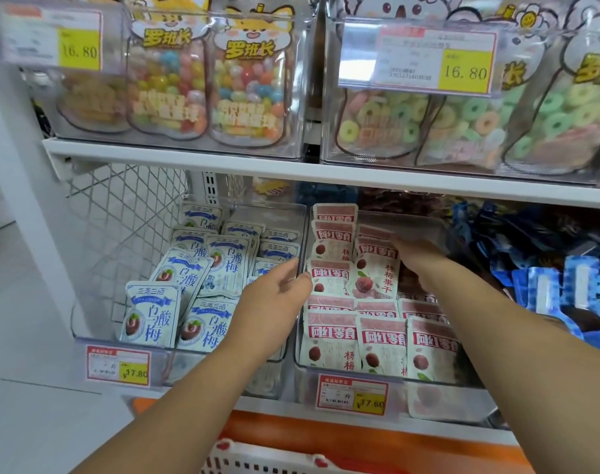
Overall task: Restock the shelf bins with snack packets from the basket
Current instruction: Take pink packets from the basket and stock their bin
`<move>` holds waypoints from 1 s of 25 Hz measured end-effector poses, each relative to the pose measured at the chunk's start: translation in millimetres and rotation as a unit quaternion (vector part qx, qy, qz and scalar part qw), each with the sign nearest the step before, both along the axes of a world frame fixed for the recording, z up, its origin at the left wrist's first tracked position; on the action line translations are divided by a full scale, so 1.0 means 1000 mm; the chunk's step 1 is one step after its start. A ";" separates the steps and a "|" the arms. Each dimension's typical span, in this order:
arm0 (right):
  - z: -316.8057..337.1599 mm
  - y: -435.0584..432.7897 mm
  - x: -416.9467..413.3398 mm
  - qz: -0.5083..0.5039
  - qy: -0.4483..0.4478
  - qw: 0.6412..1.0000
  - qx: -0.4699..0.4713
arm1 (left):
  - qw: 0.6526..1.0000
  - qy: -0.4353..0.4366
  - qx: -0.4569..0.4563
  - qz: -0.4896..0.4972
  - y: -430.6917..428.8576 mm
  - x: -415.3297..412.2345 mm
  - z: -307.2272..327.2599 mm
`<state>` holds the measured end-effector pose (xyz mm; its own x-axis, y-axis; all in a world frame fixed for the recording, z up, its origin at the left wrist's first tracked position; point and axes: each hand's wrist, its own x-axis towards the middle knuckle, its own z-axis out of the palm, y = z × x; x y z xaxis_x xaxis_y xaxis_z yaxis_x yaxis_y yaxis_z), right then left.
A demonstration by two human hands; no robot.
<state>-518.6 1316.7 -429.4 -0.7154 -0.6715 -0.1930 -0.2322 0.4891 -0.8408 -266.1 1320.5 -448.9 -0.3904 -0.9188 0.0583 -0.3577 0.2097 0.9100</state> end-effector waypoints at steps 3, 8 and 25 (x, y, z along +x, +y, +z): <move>-0.005 -0.005 -0.002 -0.021 -0.053 0.998 -0.041 | 1.000 0.002 0.003 -0.005 0.000 0.000 -0.001; -0.008 -0.013 -0.007 -0.034 -0.082 0.985 -0.149 | 1.000 -0.001 0.001 0.006 -0.001 0.001 -0.001; -0.020 -0.009 -0.009 -0.037 -0.071 0.982 -0.171 | 1.000 0.000 -0.011 -0.007 -0.004 0.001 -0.004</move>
